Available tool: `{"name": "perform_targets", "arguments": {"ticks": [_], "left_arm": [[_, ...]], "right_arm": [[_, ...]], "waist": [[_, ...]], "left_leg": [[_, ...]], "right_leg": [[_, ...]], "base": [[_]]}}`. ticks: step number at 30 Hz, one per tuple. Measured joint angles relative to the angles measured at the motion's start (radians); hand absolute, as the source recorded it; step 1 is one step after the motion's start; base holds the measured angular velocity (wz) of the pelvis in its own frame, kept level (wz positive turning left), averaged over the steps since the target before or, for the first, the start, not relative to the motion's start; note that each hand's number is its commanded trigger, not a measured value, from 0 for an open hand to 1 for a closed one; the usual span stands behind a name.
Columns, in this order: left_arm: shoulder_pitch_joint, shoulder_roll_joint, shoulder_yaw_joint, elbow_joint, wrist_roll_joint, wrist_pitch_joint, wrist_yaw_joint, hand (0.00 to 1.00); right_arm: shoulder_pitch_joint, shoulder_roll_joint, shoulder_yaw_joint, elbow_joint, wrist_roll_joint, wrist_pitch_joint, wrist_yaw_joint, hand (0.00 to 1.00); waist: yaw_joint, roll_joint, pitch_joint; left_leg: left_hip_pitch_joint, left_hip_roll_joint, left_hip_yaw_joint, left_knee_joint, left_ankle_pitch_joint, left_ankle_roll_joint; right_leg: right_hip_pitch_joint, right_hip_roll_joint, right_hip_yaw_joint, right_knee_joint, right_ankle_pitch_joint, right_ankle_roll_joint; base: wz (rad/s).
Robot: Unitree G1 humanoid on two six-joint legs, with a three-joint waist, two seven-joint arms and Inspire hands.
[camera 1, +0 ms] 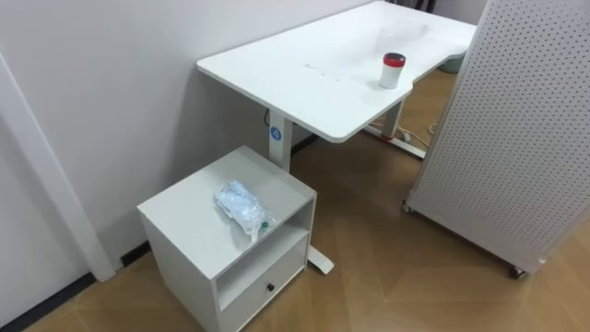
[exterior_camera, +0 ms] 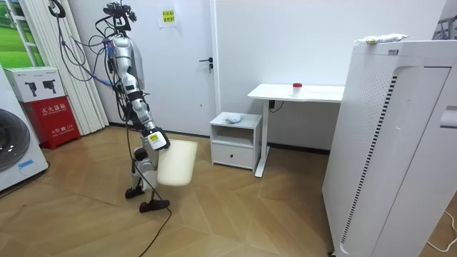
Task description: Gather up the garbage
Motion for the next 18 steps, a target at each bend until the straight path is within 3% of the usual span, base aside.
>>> {"name": "perform_targets", "arguments": {"ticks": [12,18], "left_arm": [[0.011,-0.001,-0.007,0.004,-0.002,0.027,-0.001,0.0],[0.004,-0.001,-0.006,0.003,-0.001,0.031,-0.017,0.0]], "right_arm": [[0.004,0.002,0.002,0.001,0.003,0.001,-0.023,1.0],[0.005,0.003,0.023,0.0,0.009,0.002,-0.031,1.0]], "waist": [[-0.004,-0.006,-0.004],[-0.004,-0.005,-0.0021]], "left_leg": [[-0.003,-0.003,-0.025,-0.002,0.0,0.0],[0.002,-0.002,-0.025,0.01,0.0,0.0]], "right_leg": [[0.008,-0.001,-0.007,-0.015,0.0,0.0],[0.021,-0.002,-0.005,-0.017,0.0,0.0]], "base": [[0.02],[0.0]]}}
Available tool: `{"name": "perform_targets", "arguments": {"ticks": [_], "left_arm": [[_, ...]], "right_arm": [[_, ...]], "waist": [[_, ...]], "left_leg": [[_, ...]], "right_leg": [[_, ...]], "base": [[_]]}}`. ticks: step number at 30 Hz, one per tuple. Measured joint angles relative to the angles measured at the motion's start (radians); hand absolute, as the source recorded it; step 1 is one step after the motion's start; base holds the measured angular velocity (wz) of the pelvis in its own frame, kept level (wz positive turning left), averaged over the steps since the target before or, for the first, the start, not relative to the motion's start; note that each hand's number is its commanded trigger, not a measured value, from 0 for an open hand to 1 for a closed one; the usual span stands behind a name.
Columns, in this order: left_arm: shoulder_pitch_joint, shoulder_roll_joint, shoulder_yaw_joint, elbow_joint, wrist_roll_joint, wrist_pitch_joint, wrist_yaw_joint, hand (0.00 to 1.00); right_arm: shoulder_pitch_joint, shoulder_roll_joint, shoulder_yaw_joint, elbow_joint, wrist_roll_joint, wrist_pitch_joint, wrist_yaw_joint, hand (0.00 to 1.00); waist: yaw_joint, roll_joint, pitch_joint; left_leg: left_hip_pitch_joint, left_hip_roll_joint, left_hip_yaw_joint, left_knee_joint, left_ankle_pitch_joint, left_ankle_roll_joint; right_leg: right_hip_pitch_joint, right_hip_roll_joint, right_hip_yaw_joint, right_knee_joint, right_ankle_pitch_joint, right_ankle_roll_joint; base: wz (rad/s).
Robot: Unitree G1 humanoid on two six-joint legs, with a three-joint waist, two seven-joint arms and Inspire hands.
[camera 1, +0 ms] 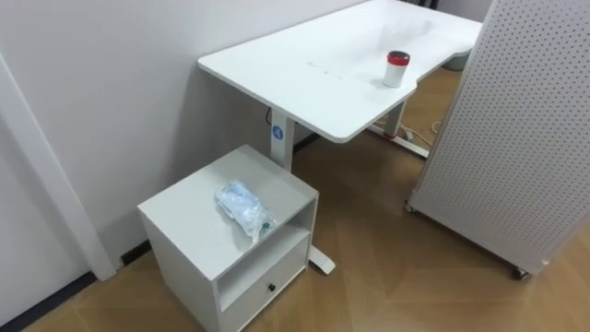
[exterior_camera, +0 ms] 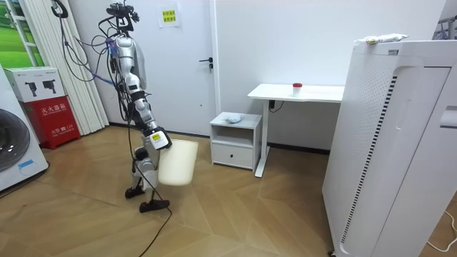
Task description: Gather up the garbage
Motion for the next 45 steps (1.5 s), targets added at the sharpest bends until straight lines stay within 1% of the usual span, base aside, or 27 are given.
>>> {"name": "perform_targets", "arguments": {"ticks": [5,9,11,12,13,14,15,16,17,18,19,20,21,22,23,24,27,30,32,35,37,40,41,42,43,44,45], "left_arm": [[0.001,0.001,-0.001,-0.007,0.003,0.0,0.003,0.0],[0.002,0.003,0.001,0.0,0.021,0.0,0.005,0.0],[-0.002,0.01,0.016,0.003,0.022,0.001,0.0,0.0],[0.0,0.01,0.03,0.003,0.022,0.003,-0.004,0.0],[0.002,0.01,0.03,0.003,0.022,0.003,-0.007,0.0],[0.016,0.008,0.029,0.003,0.022,0.006,-0.017,0.0],[0.017,0.006,0.025,0.005,0.022,0.007,-0.029,0.0],[0.01,0.004,0.019,0.006,0.021,0.007,-0.031,0.0],[-0.009,0.0,0.001,0.015,0.021,0.006,-0.031,0.0],[-0.015,0.001,-0.017,0.013,0.021,0.001,-0.026,0.0],[-0.015,0.002,-0.021,0.013,0.021,-0.002,-0.023,0.0],[-0.019,0.0,-0.021,0.013,0.021,-0.006,-0.02,0.0],[-0.003,0.002,-0.021,0.012,0.021,-0.007,-0.016,0.0],[0.011,0.003,-0.021,0.012,0.022,-0.008,-0.012,0.0],[0.032,0.005,-0.02,0.015,0.022,-0.008,-0.001,0.0],[0.032,0.008,-0.019,0.021,0.022,-0.009,0.005,0.0],[0.039,0.004,-0.019,0.029,0.019,-0.015,0.0,0.0],[0.043,0.002,-0.015,0.034,0.013,-0.022,-0.001,0.0],[0.031,0.002,-0.013,0.031,0.012,-0.034,-0.001,0.0],[-0.004,0.001,-0.011,0.032,0.001,-0.056,0.002,0.0],[-0.022,0.001,-0.013,0.033,-0.01,-0.06,0.011,0.0],[-0.044,0.005,-0.023,0.026,-0.02,-0.085,0.041,0.0],[-0.059,0.008,-0.022,0.015,-0.02,-0.092,0.066,0.0],[-0.075,0.008,-0.022,0.007,-0.021,-0.111,0.094,0.0],[-0.081,0.008,-0.022,0.0,-0.021,-0.118,0.109,0.0],[-0.094,0.008,-0.022,-0.028,-0.03,-0.126,0.136,0.0],[-0.099,0.008,-0.023,-0.054,-0.034,-0.128,0.148,0.0]], "right_arm": [[-0.002,0.0,0.017,0.0,0.0,0.0,0.008,1.0],[-0.006,0.001,0.014,0.004,-0.003,0.01,0.017,1.0],[-0.012,0.001,0.014,-0.003,-0.005,0.028,0.033,1.0],[-0.01,0.0,0.017,-0.007,-0.005,0.036,0.041,1.0],[-0.01,-0.002,0.017,-0.008,-0.005,0.039,0.042,1.0],[-0.011,-0.004,0.018,-0.011,-0.005,0.042,0.042,1.0],[-0.013,-0.008,0.018,-0.01,-0.005,0.042,0.04,1.0],[-0.012,-0.012,0.017,-0.01,-0.004,0.042,0.037,1.0],[-0.009,-0.023,0.015,-0.004,0.006,0.043,0.027,1.0],[-0.008,-0.026,0.008,0.004,0.009,0.045,0.017,1.0],[-0.009,-0.026,0.001,0.009,0.01,0.047,0.015,1.0],[0.0,-0.03,-0.004,0.015,0.021,0.051,0.012,1.0],[0.007,-0.031,-0.003,0.014,0.036,0.052,0.009,1.0],[0.018,-0.031,-0.002,0.011,0.036,0.052,0.01,1.0],[0.024,-0.025,-0.001,0.009,0.042,0.053,0.009,1.0],[0.02,-0.018,-0.003,0.01,0.044,0.055,0.011,1.0],[0.017,-0.016,-0.002,0.008,0.037,0.048,0.008,1.0],[0.027,-0.022,0.006,0.008,0.033,0.043,-0.006,1.0],[0.042,-0.028,0.001,-0.009,0.033,0.046,-0.014,1.0],[0.037,-0.03,-0.003,-0.023,0.033,0.041,-0.029,1.0],[0.021,-0.03,-0.002,-0.025,0.012,0.029,-0.032,1.0],[0.0,-0.029,0.017,-0.054,-0.005,0.023,-0.049,1.0],[-0.002,-0.029,0.017,-0.057,-0.003,0.009,-0.054,1.0],[-0.005,-0.03,0.018,-0.06,-0.004,-0.003,-0.056,1.0],[-0.014,-0.028,0.022,-0.062,-0.003,-0.006,-0.055,1.0],[-0.027,-0.023,0.04,-0.067,-0.002,-0.014,-0.052,1.0],[-0.032,-0.019,0.048,-0.072,-0.002,-0.015,-0.048,1.0]], "waist": [[0.0,-0.002,0.0012],[0.005,-0.013,0.0027],[0.015,-0.027,0.0048],[0.028,-0.031,0.0066],[0.032,-0.031,0.0069],[0.03,-0.031,0.0084],[0.026,-0.041,0.0097],[0.018,-0.043,0.0072],[0.002,-0.023,0.0129],[0.003,-0.022,0.0178],[0.007,-0.026,0.0178],[0.025,-0.027,0.0181],[0.047,-0.031,0.0181],[0.05,-0.039,0.0097],[0.04,-0.048,-0.0055],[0.043,-0.058,-0.002],[0.048,-0.055,-0.0003],[0.048,-0.044,0.015],[0.045,-0.041,-0.0011],[0.056,-0.044,-0.0023],[0.055,-0.051,-0.0027],[0.053,-0.055,0.0022],[0.051,-0.055,0.0031],[0.056,-0.048,0.0052],[0.056,-0.042,0.004],[0.056,-0.027,0.0059],[0.055,-0.025,0.0106]], "left_leg": [[0.0,0.002,-0.001,0.001,0.0,0.0],[-0.01,0.006,0.002,0.044,-0.001,-0.001],[-0.06,0.025,0.001,0.178,-0.016,-0.028],[-0.108,0.037,0.006,0.302,-0.015,-0.029],[-0.137,0.045,0.007,0.372,-0.008,-0.041],[-0.207,0.072,0.002,0.524,0.029,-0.078],[-0.268,0.078,-0.016,0.619,0.042,-0.077],[-0.3,0.077,-0.033,0.638,0.024,-0.069],[-0.366,0.075,-0.068,0.643,-0.034,-0.067],[-0.43,0.062,-0.077,0.609,-0.069,-0.069],[-0.46,0.054,-0.077,0.569,-0.071,-0.07],[-0.508,0.045,-0.087,0.443,-0.054,-0.082],[-0.541,0.033,-0.088,0.386,0.04,-0.069],[-0.541,0.025,-0.081,0.377,0.072,-0.063],[-0.524,-0.005,-0.075,0.376,0.06,-0.025],[-0.511,-0.012,-0.068,0.37,0.068,-0.006],[-0.491,-0.013,-0.084,0.379,0.067,-0.006],[-0.498,-0.009,-0.087,0.46,0.053,-0.01],[-0.47,-0.021,-0.094,0.415,0.021,-0.023],[-0.452,-0.041,-0.06,0.368,-0.007,-0.011],[-0.441,-0.06,-0.044,0.356,-0.021,0.004],[-0.397,-0.094,-0.023,0.335,-0.034,0.033],[-0.381,-0.107,-0.025,0.334,-0.044,0.047],[-0.366,-0.106,-0.028,0.328,-0.051,0.055],[-0.357,-0.105,-0.03,0.317,-0.052,0.057],[-0.342,-0.102,-0.049,0.298,-0.052,0.059],[-0.337,-0.101,-0.058,0.29,-0.051,0.06]], "right_leg": [[0.0,0.002,-0.004,0.003,-0.001,-0.001],[-0.02,-0.004,-0.068,0.061,-0.027,-0.027],[-0.037,-0.006,-0.119,0.114,-0.046,-0.051],[-0.032,-0.005,-0.141,0.125,-0.048,-0.053],[-0.026,-0.009,-0.147,0.122,-0.049,-0.055],[0.0,-0.01,-0.144,0.095,-0.052,-0.057],[0.021,-0.014,-0.129,0.071,-0.069,-0.055],[0.026,-0.015,-0.125,0.07,-0.085,-0.046],[0.027,-0.014,-0.126,0.087,-0.111,-0.04],[0.026,-0.027,-0.101,0.114,-0.137,-0.035],[0.025,-0.038,-0.096,0.125,-0.151,-0.029],[0.019,-0.058,-0.079,0.156,-0.187,-0.023],[0.013,-0.086,-0.061,0.196,-0.222,-0.001],[0.013,-0.099,-0.059,0.214,-0.235,0.019],[0.021,-0.111,-0.061,0.215,-0.252,0.043],[0.024,-0.107,-0.061,0.193,-0.245,0.043],[0.037,-0.107,-0.093,0.143,-0.203,0.035],[0.089,-0.105,-0.048,0.11,-0.196,0.031],[0.079,-0.113,-0.046,0.115,-0.212,0.035],[0.048,-0.148,-0.033,0.153,-0.237,0.054],[0.028,-0.179,-0.025,0.206,-0.25,0.072],[-0.079,-0.24,-0.024,0.477,-0.239,0.074],[-0.114,-0.262,-0.025,0.578,-0.208,0.067],[-0.147,-0.271,-0.027,0.654,-0.151,0.056],[-0.166,-0.272,-0.028,0.685,-0.121,0.052],[-0.194,-0.266,-0.028,0.712,-0.099,0.051],[-0.209,-0.264,-0.035,0.72,-0.107,0.051]], "base": [[0.0],[-0.06],[-0.35],[-0.43],[-0.38],[-0.17],[0.05],[0.48],[0.62],[0.52],[0.1],[-0.24],[-0.31],[-0.1],[0.0],[0.04],[-0.25],[-0.38],[-0.06],[-0.09],[-0.2],[-0.01],[0.18],[0.1],[0.0],[0.0],[0.08]]}}
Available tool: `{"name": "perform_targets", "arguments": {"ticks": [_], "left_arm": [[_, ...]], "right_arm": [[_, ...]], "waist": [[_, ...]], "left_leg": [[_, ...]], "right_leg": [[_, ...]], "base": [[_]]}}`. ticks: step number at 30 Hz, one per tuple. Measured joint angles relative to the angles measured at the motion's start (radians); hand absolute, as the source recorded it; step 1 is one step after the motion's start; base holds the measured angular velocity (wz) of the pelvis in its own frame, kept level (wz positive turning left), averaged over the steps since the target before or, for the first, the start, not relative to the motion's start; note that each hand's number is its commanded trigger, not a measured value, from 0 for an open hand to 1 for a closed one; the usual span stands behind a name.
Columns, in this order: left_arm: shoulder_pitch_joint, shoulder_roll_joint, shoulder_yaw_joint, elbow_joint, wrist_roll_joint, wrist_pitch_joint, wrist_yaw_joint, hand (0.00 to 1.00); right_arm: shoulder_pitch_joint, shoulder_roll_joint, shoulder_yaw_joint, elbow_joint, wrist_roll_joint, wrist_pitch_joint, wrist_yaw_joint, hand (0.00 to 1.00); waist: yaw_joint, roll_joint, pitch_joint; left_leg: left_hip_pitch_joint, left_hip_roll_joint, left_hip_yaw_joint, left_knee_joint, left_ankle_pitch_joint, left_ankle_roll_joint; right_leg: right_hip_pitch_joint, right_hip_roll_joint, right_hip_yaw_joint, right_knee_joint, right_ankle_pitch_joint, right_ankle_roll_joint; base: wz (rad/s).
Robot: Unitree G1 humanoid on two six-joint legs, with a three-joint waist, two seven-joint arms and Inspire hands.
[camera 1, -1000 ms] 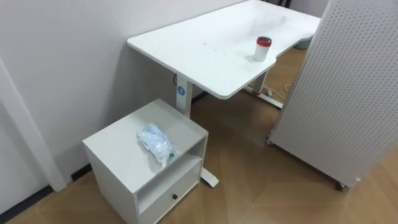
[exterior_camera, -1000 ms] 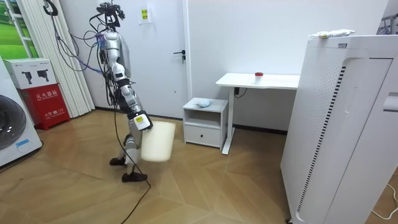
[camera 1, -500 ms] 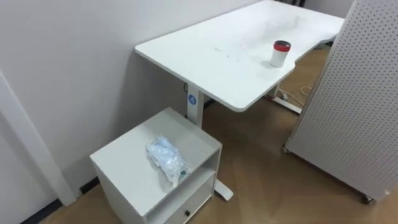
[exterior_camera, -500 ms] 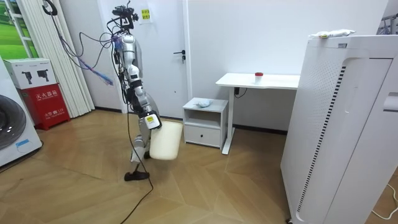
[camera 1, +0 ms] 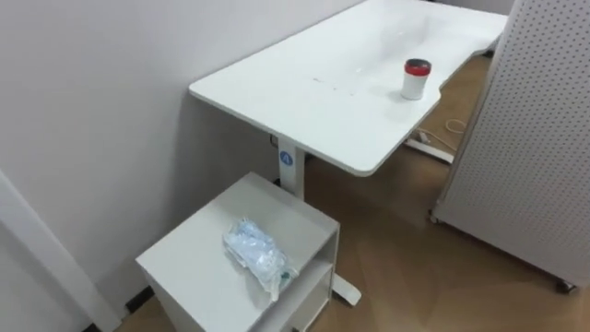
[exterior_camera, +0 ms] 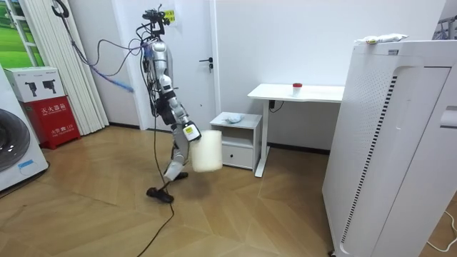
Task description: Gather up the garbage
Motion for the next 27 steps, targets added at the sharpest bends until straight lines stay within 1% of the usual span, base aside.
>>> {"name": "perform_targets", "arguments": {"ticks": [1,2,3,4,5,6,7,8,10,11,12,13,14,15,17,18,19,20,21,22,23,25,27], "left_arm": [[-0.017,-0.002,-0.013,-0.044,-0.011,-0.021,0.034,0.0],[-0.038,-0.002,-0.035,-0.054,-0.026,-0.049,0.06,0.0],[-0.062,-0.004,-0.054,-0.063,-0.033,-0.073,0.073,0.0],[-0.074,-0.005,-0.064,-0.071,-0.034,-0.08,0.076,0.0],[-0.096,-0.006,-0.076,-0.081,-0.034,-0.096,0.08,0.0],[-0.123,-0.01,-0.091,-0.078,-0.034,-0.107,0.093,0.0],[-0.135,-0.014,-0.103,-0.078,-0.035,-0.108,0.098,0.0],[-0.155,-0.02,-0.122,-0.078,-0.043,-0.118,0.101,0.0],[-0.183,-0.02,-0.135,-0.076,-0.044,-0.132,0.118,0.0],[-0.204,-0.02,-0.138,-0.069,-0.045,-0.137,0.125,0.0],[-0.21,-0.021,-0.138,-0.068,-0.046,-0.14,0.133,0.0],[-0.23,-0.021,-0.138,-0.061,-0.046,-0.143,0.145,0.0],[-0.258,-0.022,-0.144,-0.047,-0.062,-0.144,0.161,0.0],[-0.289,-0.023,-0.156,-0.022,-0.075,-0.15,0.181,0.0],[-0.32,-0.026,-0.174,0.014,-0.086,-0.158,0.204,0.0],[-0.327,-0.031,-0.176,0.031,-0.085,-0.161,0.215,0.0],[-0.33,-0.034,-0.177,0.033,-0.085,-0.162,0.223,0.0],[-0.345,-0.036,-0.179,0.048,-0.084,-0.171,0.238,0.0],[-0.364,-0.034,-0.186,0.057,-0.084,-0.171,0.255,0.0],[-0.376,-0.033,-0.189,0.062,-0.084,-0.171,0.265,0.0],[-0.4,-0.032,-0.197,0.069,-0.084,-0.172,0.279,0.0],[-0.427,-0.024,-0.205,0.068,-0.085,-0.176,0.299,0.0],[-0.474,-0.012,-0.206,0.069,-0.084,-0.177,0.328,0.0]], "right_arm": [[-0.003,0.002,0.017,-0.012,0.002,-0.009,0.003,1.0],[-0.007,0.002,0.023,-0.024,0.007,-0.015,0.0,1.0],[-0.01,0.002,0.035,-0.033,0.009,-0.03,-0.002,1.0],[-0.014,0.001,0.039,-0.034,0.009,-0.036,-0.003,1.0],[-0.025,0.002,0.048,-0.033,0.007,-0.038,-0.007,1.0],[-0.028,0.002,0.054,-0.032,0.004,-0.045,-0.009,1.0],[-0.026,0.002,0.06,-0.029,0.003,-0.053,-0.009,1.0],[-0.032,0.001,0.07,-0.019,0.005,-0.055,-0.012,1.0],[-0.066,-0.002,0.113,-0.004,0.004,-0.057,-0.006,1.0],[-0.082,0.0,0.147,0.001,0.004,-0.06,0.001,1.0],[-0.09,0.001,0.164,0.005,0.004,-0.06,0.002,1.0],[-0.11,0.001,0.189,0.01,0.004,-0.06,0.002,1.0],[-0.128,0.0,0.207,0.014,0.005,-0.06,0.003,1.0],[-0.15,0.0,0.211,0.013,-0.002,-0.061,0.009,1.0],[-0.171,0.001,0.227,0.022,-0.011,-0.063,0.015,1.0],[-0.188,0.001,0.246,0.024,-0.013,-0.063,0.014,1.0],[-0.194,0.002,0.25,0.023,-0.014,-0.064,0.014,1.0],[-0.202,0.002,0.256,0.024,-0.018,-0.066,0.012,1.0],[-0.206,0.004,0.266,0.023,-0.019,-0.067,0.006,1.0],[-0.212,0.005,0.268,0.023,-0.018,-0.07,0.001,1.0],[-0.216,0.004,0.273,0.022,-0.017,-0.075,-0.007,1.0],[-0.23,0.004,0.279,0.021,-0.018,-0.079,-0.013,1.0],[-0.247,0.004,0.286,0.018,-0.018,-0.087,-0.02,1.0]], "waist": [[0.001,-0.001,0.0032],[0.003,0.007,0.0043],[0.0,0.013,0.0037],[0.001,0.015,0.0048],[-0.001,0.016,0.0052],[-0.006,0.013,0.0034],[-0.013,0.021,0.0013],[-0.015,0.035,-0.0087],[-0.009,0.047,-0.0015],[-0.014,0.05,-0.0002],[-0.016,0.05,0.0],[-0.023,0.05,0.0044],[-0.031,0.049,0.0083],[-0.035,0.045,0.0125],[-0.046,0.042,0.0155],[-0.059,0.042,0.0172],[-0.063,0.041,0.0179],[-0.069,0.039,0.028],[-0.08,0.039,0.0351],[-0.083,0.039,0.0366],[-0.085,0.039,0.04],[-0.088,0.039,0.0404],[-0.098,0.042,0.0435]], "left_leg": [[0.002,0.007,-0.004,-0.008,0.001,0.002],[0.002,0.018,-0.011,-0.014,0.0,0.002],[0.001,0.027,-0.016,-0.025,0.001,0.0],[0.0,0.032,-0.017,-0.028,0.001,-0.002],[-0.001,0.034,-0.026,-0.035,0.002,-0.008],[0.001,0.036,-0.04,-0.037,0.0,-0.016],[-0.001,0.039,-0.049,-0.037,-0.001,-0.022],[-0.003,0.053,-0.054,-0.044,0.001,-0.035],[-0.014,0.065,-0.047,-0.049,0.01,-0.05],[-0.018,0.071,-0.04,-0.054,0.016,-0.059],[-0.02,0.076,-0.037,-0.058,0.017,-0.061],[-0.024,0.085,-0.037,-0.065,0.018,-0.062],[-0.032,0.088,-0.037,-0.076,0.019,-0.064],[-0.039,0.089,-0.038,-0.082,0.021,-0.067],[-0.062,0.088,-0.039,-0.079,0.021,-0.067],[-0.074,0.087,-0.038,-0.071,0.021,-0.067],[-0.084,0.086,-0.038,-0.064,0.021,-0.067],[-0.101,0.086,-0.037,-0.045,0.021,-0.067],[-0.12,0.086,-0.037,-0.042,0.021,-0.067],[-0.131,0.085,-0.037,-0.043,0.021,-0.067],[-0.155,0.083,-0.037,-0.042,0.021,-0.067],[-0.192,0.081,-0.036,-0.033,0.021,-0.067],[-0.24,0.084,-0.035,-0.015,0.021,-0.067]], "right_leg": [[-0.044,0.008,-0.018,-0.009,-0.035,-0.001],[-0.088,0.033,-0.016,-0.054,-0.058,-0.005],[-0.126,0.053,-0.02,-0.134,-0.06,-0.007],[-0.142,0.062,-0.021,-0.189,-0.058,-0.011],[-0.163,0.077,-0.019,-0.319,-0.033,-0.018],[-0.171,0.095,-0.014,-0.404,0.063,-0.012],[-0.167,0.106,-0.013,-0.415,0.098,-0.006],[-0.15,0.126,-0.021,-0.441,0.11,-0.016],[-0.148,0.144,-0.016,-0.468,0.119,-0.027],[-0.148,0.155,-0.013,-0.483,0.122,-0.03],[-0.148,0.157,-0.014,-0.487,0.122,-0.031],[-0.15,0.164,-0.017,-0.492,0.122,-0.031],[-0.162,0.168,-0.018,-0.491,0.122,-0.032],[-0.177,0.169,-0.019,-0.49,0.122,-0.032],[-0.199,0.169,-0.018,-0.489,0.122,-0.033],[-0.206,0.167,-0.018,-0.489,0.122,-0.033],[-0.212,0.166,-0.016,-0.489,0.122,-0.033],[-0.22,0.164,-0.017,-0.489,0.122,-0.033],[-0.237,0.162,-0.02,-0.488,0.122,-0.033],[-0.249,0.159,-0.024,-0.486,0.122,-0.033],[-0.274,0.154,-0.03,-0.479,0.122,-0.033],[-0.319,0.153,-0.027,-0.463,0.122,-0.034],[-0.362,0.154,-0.025,-0.454,0.124,-0.036]], "base": [[0.12],[0.17],[0.1],[0.1],[0.19],[0.29],[0.27],[0.06],[-0.12],[-0.07],[0.0],[0.07],[0.1],[0.08],[0.0],[0.0],[0.03],[0.07],[0.11],[0.13],[0.04],[-0.03],[-0.02]]}}
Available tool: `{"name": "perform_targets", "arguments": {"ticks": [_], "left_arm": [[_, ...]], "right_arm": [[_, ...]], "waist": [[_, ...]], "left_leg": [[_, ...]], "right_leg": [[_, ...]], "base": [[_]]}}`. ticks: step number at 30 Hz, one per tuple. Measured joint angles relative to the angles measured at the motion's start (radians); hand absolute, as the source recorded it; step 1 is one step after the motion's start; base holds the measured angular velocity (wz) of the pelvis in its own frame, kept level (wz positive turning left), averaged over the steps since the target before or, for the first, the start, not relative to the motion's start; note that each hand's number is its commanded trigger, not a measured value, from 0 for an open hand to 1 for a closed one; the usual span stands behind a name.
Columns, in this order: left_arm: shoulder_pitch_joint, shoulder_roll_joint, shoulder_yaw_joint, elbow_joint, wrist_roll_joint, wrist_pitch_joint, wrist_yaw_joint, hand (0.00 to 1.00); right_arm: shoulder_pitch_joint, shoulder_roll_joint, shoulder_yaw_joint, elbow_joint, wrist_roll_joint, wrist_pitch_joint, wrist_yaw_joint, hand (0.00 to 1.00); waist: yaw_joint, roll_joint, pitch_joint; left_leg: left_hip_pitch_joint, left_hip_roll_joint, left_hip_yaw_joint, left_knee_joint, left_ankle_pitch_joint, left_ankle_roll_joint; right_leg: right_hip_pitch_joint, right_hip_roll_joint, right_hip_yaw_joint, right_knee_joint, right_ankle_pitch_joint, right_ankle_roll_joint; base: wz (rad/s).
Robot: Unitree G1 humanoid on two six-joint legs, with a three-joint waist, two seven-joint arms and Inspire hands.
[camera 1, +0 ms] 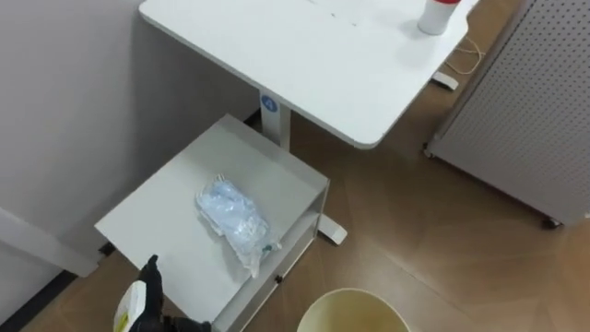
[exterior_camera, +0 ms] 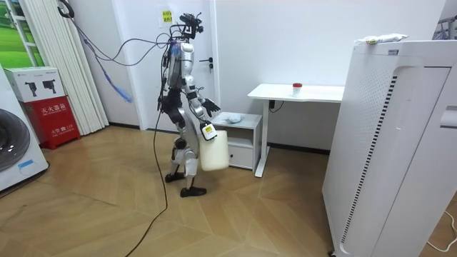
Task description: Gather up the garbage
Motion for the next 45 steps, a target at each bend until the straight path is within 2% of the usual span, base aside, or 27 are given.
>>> {"name": "perform_targets", "arguments": {"ticks": [2,6,8,10,11,12,13,14,15,17,20,21,23,27,31,38,41,45], "left_arm": [[-0.03,0.014,-0.003,0.001,-0.001,-0.006,0.024,0.0],[-0.105,0.031,-0.007,0.001,-0.002,-0.011,0.067,0.0],[-0.132,0.035,-0.008,0.001,-0.002,-0.011,0.075,0.0],[-0.144,0.036,-0.009,0.0,-0.002,-0.011,0.087,0.0],[-0.146,0.037,-0.014,0.001,-0.002,-0.011,0.095,0.0],[-0.146,0.042,-0.025,0.001,-0.004,-0.011,0.1,0.0],[-0.15,0.044,-0.034,0.001,-0.008,-0.014,0.101,0.0],[-0.166,0.044,-0.054,0.001,-0.019,-0.02,0.104,0.0],[-0.189,0.051,-0.068,0.001,-0.02,-0.021,0.107,0.0],[-0.201,0.055,-0.08,0.003,-0.014,-0.021,0.114,0.0],[-0.2,0.07,-0.086,0.019,-0.018,-0.02,0.148,0.0],[-0.201,0.072,-0.086,0.019,-0.018,-0.02,0.162,0.0],[-0.201,0.07,-0.088,0.019,-0.016,-0.02,0.169,0.0],[-0.2,0.067,-0.108,0.021,-0.018,-0.019,0.185,0.0],[-0.203,0.067,-0.159,0.023,0.001,-0.018,0.206,0.0],[-0.245,0.068,-0.171,0.05,0.21,0.002,0.242,0.0],[-0.266,0.073,-0.208,0.079,0.211,0.015,0.242,0.0],[-0.268,0.08,-0.225,0.079,0.211,0.022,0.242,0.0]], "right_arm": [[-0.012,0.0,0.019,-0.001,0.0,-0.001,-0.003,1.0],[-0.032,-0.002,0.046,-0.017,-0.003,-0.008,-0.023,1.0],[-0.032,-0.007,0.062,-0.041,-0.001,-0.009,-0.032,1.0],[-0.033,-0.008,0.081,-0.051,0.002,-0.009,-0.041,1.0],[-0.036,-0.008,0.088,-0.056,0.011,-0.009,-0.044,1.0],[-0.04,-0.009,0.099,-0.064,0.019,-0.008,-0.047,1.0],[-0.04,-0.007,0.099,-0.066,0.021,-0.009,-0.048,1.0],[-0.037,-0.007,0.095,-0.07,0.032,-0.012,-0.054,1.0],[-0.038,-0.006,0.076,-0.09,0.043,-0.012,-0.057,1.0],[-0.038,-0.007,0.068,-0.1,0.046,-0.009,-0.054,1.0],[-0.038,-0.005,0.075,-0.116,0.042,-0.004,-0.034,1.0],[-0.039,-0.003,0.078,-0.12,0.041,0.004,-0.03,1.0],[-0.039,-0.003,0.085,-0.121,0.045,0.01,-0.03,1.0],[-0.038,-0.005,0.097,-0.121,0.065,0.012,-0.021,1.0],[-0.035,-0.006,0.119,-0.134,0.092,0.011,-0.023,1.0],[-0.038,-0.009,0.12,-0.147,0.128,0.011,-0.01,1.0],[-0.038,-0.009,0.125,-0.147,0.145,0.013,-0.01,1.0],[-0.04,-0.009,0.128,-0.15,0.145,0.012,-0.009,1.0]], "waist": [[-0.017,0.002,0.0029],[-0.037,0.001,0.0203],[-0.048,0.005,0.0239],[-0.053,0.005,0.0242],[-0.061,0.009,0.0264],[-0.069,0.013,0.0318],[-0.074,0.011,0.0358],[-0.087,0.016,0.0367],[-0.092,0.014,0.0396],[-0.091,-0.003,0.0385],[-0.077,0.001,0.0407],[-0.076,0.01,0.0433],[-0.075,0.013,0.0433],[-0.085,0.013,0.0432],[-0.103,0.016,0.0413],[-0.129,0.019,0.042],[-0.142,0.021,0.0431],[-0.147,0.026,0.0463]], "left_leg": [[-0.021,0.001,0.005,0.012,0.0,0.0],[-0.065,0.002,0.018,0.043,0.0,0.0],[-0.109,0.006,0.022,0.091,0.0,0.0],[-0.144,0.02,0.045,0.144,0.0,-0.001],[-0.175,0.03,0.046,0.203,0.0,-0.001],[-0.231,0.042,0.044,0.294,0.009,-0.021],[-0.261,0.045,0.036,0.322,0.005,-0.036],[-0.309,0.065,0.02,0.23,0.018,-0.047],[-0.34,0.091,0.05,0.218,0.026,-0.006],[-0.358,0.093,0.107,0.246,0.029,0.012],[-0.359,0.086,0.121,0.257,0.028,0.015],[-0.356,0.086,0.12,0.251,0.023,0.024],[-0.35,0.087,0.119,0.246,0.019,0.031],[-0.34,0.088,0.118,0.25,0.024,0.025],[-0.341,0.089,0.12,0.25,0.029,0.018],[-0.372,0.106,0.125,0.3,0.013,0.014],[-0.372,0.111,0.125,0.312,0.008,0.013],[-0.374,0.121,0.125,0.319,0.004,0.009]], "right_leg": [[-0.019,0.001,0.01,0.006,0.0,-0.002],[-0.067,0.004,0.036,0.024,0.0,-0.003],[-0.094,0.002,0.04,0.037,0.0,-0.004],[-0.106,0.002,0.051,0.037,0.001,-0.004],[-0.112,0.005,0.054,0.046,0.0,-0.005],[-0.115,0.007,0.081,0.06,-0.003,-0.004],[-0.119,0.007,0.106,0.07,-0.006,0.002],[-0.147,0.014,0.131,0.104,-0.01,0.008],[-0.187,0.009,0.131,0.165,-0.035,0.035],[-0.216,-0.021,0.101,0.195,-0.056,0.047],[-0.213,-0.031,0.081,0.192,-0.056,0.043],[-0.216,-0.033,0.071,0.198,-0.053,0.038],[-0.22,-0.034,0.067,0.222,-0.056,0.032],[-0.223,-0.037,0.063,0.245,-0.064,0.017],[-0.231,-0.035,0.065,0.253,-0.067,0.011],[-0.269,-0.029,0.069,0.304,-0.083,0.002],[-0.271,-0.029,0.068,0.319,-0.091,-0.002],[-0.272,-0.019,0.067,0.317,-0.092,-0.004]], "base": [[-0.07],[-0.13],[-0.08],[-0.14],[-0.07],[0.0],[0.26],[0.38],[0.4],[0.21],[-0.14],[-0.12],[0.03],[0.01],[-0.02],[-0.04],[0.0],[-0.06]]}}
